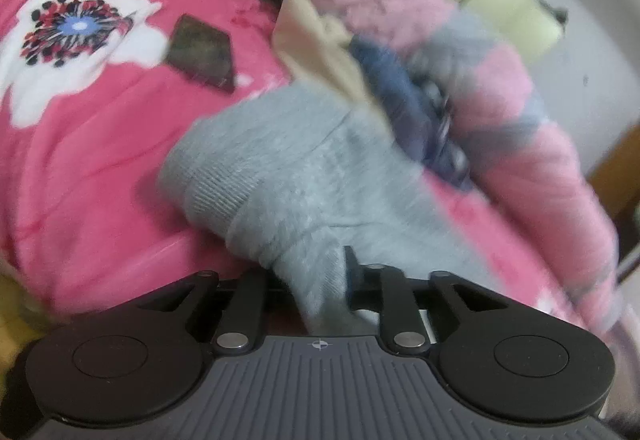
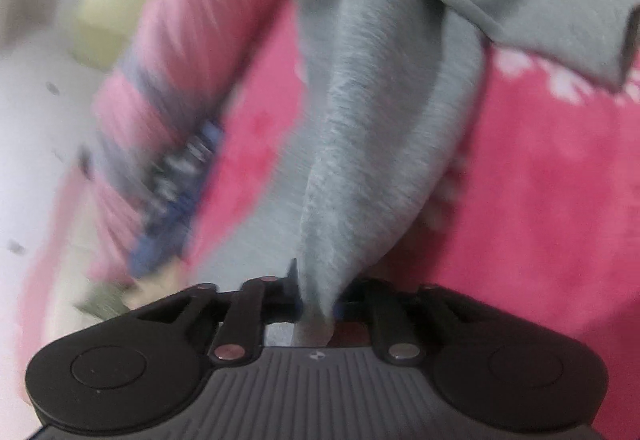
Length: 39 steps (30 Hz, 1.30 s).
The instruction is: Fold clothes
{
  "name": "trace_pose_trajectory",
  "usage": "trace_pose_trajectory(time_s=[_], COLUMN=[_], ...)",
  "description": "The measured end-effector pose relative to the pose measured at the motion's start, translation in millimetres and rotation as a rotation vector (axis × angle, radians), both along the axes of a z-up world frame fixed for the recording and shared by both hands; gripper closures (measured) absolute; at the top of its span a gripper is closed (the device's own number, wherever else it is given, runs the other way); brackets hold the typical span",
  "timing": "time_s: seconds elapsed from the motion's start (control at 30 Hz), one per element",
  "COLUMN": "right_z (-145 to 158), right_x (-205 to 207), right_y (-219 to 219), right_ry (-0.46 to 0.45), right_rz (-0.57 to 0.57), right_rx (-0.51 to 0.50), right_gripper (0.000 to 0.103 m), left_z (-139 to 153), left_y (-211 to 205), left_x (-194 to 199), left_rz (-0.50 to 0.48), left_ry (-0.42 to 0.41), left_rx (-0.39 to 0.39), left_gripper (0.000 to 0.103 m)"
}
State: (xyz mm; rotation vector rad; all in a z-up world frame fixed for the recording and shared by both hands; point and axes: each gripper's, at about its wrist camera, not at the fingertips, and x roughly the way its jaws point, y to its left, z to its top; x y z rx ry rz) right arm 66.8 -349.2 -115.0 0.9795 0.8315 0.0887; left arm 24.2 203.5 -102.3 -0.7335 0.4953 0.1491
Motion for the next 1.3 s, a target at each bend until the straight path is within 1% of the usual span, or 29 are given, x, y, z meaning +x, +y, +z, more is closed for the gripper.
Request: trace_pose_trajectory(time_s=[0.03, 0.1, 0.13, 0.17, 0.2, 0.23, 0.33, 0.37, 0.4, 0.43, 0.5, 0.53, 0.57, 0.6, 0.7, 0.77, 0.8, 0.83, 0.87, 0.93, 0.97, 1.0, 1.03, 1.07, 1.1, 1.13, 1.17, 1.23, 1.3], right_z=[-1, 11, 25, 38, 51, 67, 99, 109, 119, 127, 135, 135, 136, 136, 138, 126, 119, 112, 104, 86, 78, 73, 69, 64, 63, 62, 62, 63, 63], right_x=[-1, -9, -15, -22, -28, -38, -59, -58, -56, -51, -34, -21, -9, 3, 40, 63, 77, 87, 99, 112, 118, 123, 122, 121, 119, 116, 109, 94, 82], right_y=[-2, -2, -1, 3, 7, 15, 57, 78, 100, 124, 171, 195, 220, 245, 319, 365, 386, 404, 416, 434, 441, 444, 444, 444, 446, 447, 448, 444, 443], right_ry=[0.015, 0.0, -0.011, -0.025, -0.039, -0.063, -0.132, -0.167, -0.203, -0.27, -0.398, -0.456, -0.514, -0.572, -0.748, -0.788, -0.8, -0.804, -0.804, -0.78, -0.763, -0.739, -0.719, -0.7, -0.704, -0.709, -0.732, -0.778, -0.819], right_rz=[0.011, 0.039, 0.066, 0.093, 0.12, 0.177, 0.373, 0.439, 0.506, 0.584, 0.702, 0.757, 0.811, 0.866, 1.028, 1.112, 1.152, 1.191, 1.218, 1.27, 1.295, 1.325, 1.349, 1.373, 1.369, 1.364, 1.343, 1.315, 1.284], right_rx=[-0.021, -0.064, -0.137, -0.221, -0.306, -0.425, -0.71, -0.784, -0.857, -0.896, -0.912, -0.916, -0.919, -0.922, -0.922, -0.93, -0.93, -0.944, -0.967, -1.007, -1.015, -1.0, -0.981, -0.96, -0.966, -0.973, -1.009, -1.064, -1.15], right_gripper=[0.081, 0.067, 0.053, 0.049, 0.049, 0.049, 0.049, 0.049, 0.049, 0.049, 0.049, 0.046, 0.041, 0.039, 0.039, 0.039, 0.039, 0.039, 0.039, 0.039, 0.041, 0.044, 0.049, 0.061, 0.069, 0.085, 0.096, 0.1, 0.101], left_z=[-4, -1, 0, 1, 2, 4, 9, 12, 15, 19, 23, 25, 26, 26, 24, 22, 22, 20, 19, 15, 12, 10, 8, 6, 5, 3, 3, 3, 3], left_y=[3, 13, 18, 22, 26, 29, 38, 41, 44, 47, 55, 58, 62, 65, 72, 73, 72, 71, 70, 70, 70, 70, 70, 70, 71, 72, 72, 73, 71], left_x=[-2, -8, -10, -12, -16, -21, -37, -43, -48, -52, -53, -48, -43, -38, -16, -14, -12, -11, -11, -11, -9, -8, -7, -6, -6, -6, -6, -8, -9], left_rz=[-0.025, -0.051, -0.068, -0.085, -0.097, -0.101, -0.108, -0.093, -0.066, -0.037, -0.008, 0.0, 0.008, 0.009, -0.019, -0.039, -0.044, -0.041, -0.033, -0.048, -0.059, -0.063, -0.069, -0.075, -0.081, -0.085, -0.087, -0.09, -0.094], left_ry=[0.001, -0.013, -0.014, -0.015, -0.017, -0.023, -0.044, -0.059, -0.076, -0.094, -0.135, -0.142, -0.149, -0.152, -0.145, -0.166, -0.175, -0.182, -0.19, -0.205, -0.2, -0.19, -0.182, -0.18, -0.18, -0.182, -0.185, -0.194, -0.203], left_rx=[0.0, -0.047, -0.065, -0.083, -0.093, -0.091, -0.079, -0.062, -0.039, -0.014, 0.021, 0.039, 0.058, 0.067, 0.051, 0.043, 0.052, 0.063, 0.069, 0.061, 0.055, 0.057, 0.062, 0.059, 0.05, 0.041, 0.035, 0.032, 0.033], left_gripper=[0.078, 0.073, 0.073, 0.072, 0.07, 0.066, 0.058, 0.056, 0.052, 0.048, 0.044, 0.041, 0.04, 0.04, 0.04, 0.041, 0.044, 0.053, 0.057, 0.06, 0.06, 0.06, 0.06, 0.06, 0.06, 0.06, 0.06, 0.06, 0.06])
